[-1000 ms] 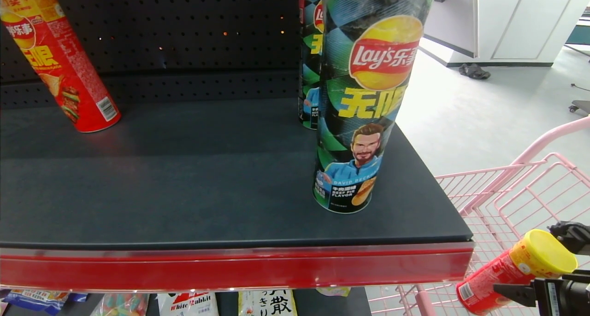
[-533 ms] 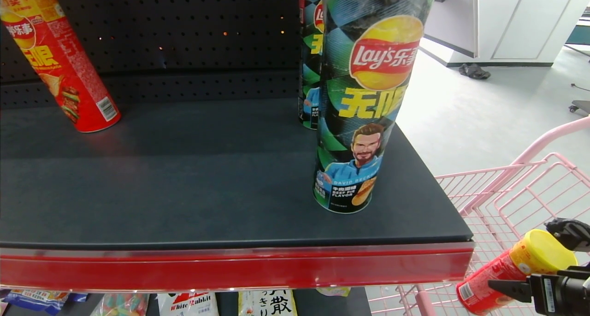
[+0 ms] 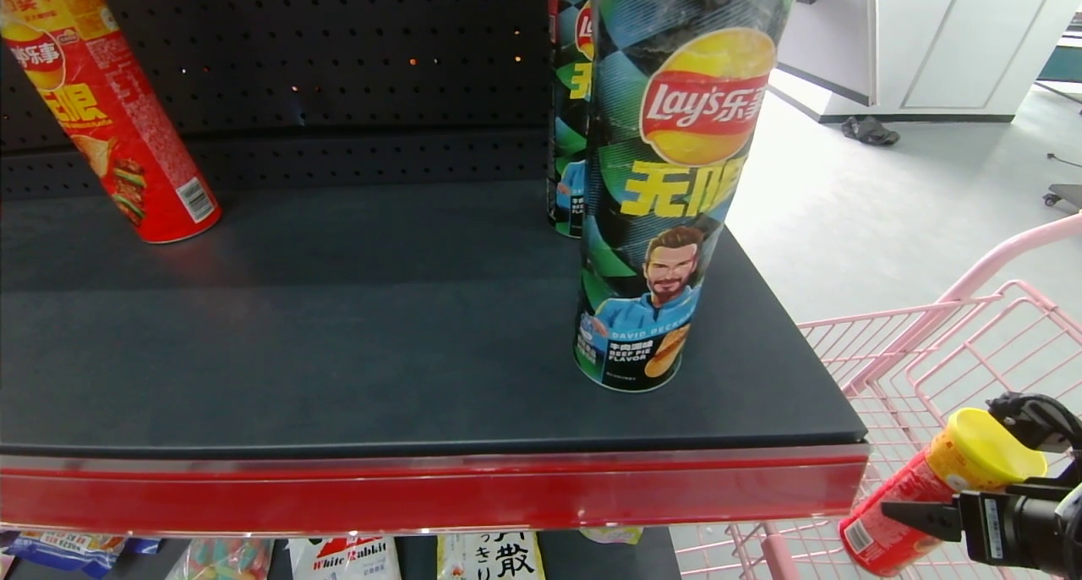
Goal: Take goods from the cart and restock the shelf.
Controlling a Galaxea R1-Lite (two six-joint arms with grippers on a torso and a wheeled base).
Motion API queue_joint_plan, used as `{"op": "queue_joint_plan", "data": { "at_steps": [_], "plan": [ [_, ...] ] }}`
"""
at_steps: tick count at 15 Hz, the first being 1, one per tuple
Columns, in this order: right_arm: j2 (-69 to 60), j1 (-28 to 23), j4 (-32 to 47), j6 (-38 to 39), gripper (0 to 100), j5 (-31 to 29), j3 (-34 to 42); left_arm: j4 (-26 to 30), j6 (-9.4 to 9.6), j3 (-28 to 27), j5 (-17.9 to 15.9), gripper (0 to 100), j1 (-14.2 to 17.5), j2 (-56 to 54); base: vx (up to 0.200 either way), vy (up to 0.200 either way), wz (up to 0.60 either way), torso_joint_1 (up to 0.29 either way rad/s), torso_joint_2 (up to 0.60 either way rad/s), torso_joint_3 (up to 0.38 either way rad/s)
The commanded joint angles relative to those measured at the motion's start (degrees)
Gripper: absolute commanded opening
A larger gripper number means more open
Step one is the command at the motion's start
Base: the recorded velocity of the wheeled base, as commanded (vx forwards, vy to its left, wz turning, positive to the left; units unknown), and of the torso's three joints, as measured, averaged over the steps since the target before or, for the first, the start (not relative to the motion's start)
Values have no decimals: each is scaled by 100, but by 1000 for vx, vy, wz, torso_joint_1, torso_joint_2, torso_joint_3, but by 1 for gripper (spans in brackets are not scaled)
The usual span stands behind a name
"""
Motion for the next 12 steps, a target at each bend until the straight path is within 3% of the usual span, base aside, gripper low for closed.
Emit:
{"op": "queue_joint_plan", "data": {
  "at_steps": [1,12],
  "plan": [
    [92,-22,-30,-6,100,25,-1,-1,-3,0,1,100,-1,-2,0,0,0,0,0,0],
    [136,-251,-109,-121,100,60,96,-1,-3,0,1,100,8,-2,0,0,0,0,0,0]
  ]
}}
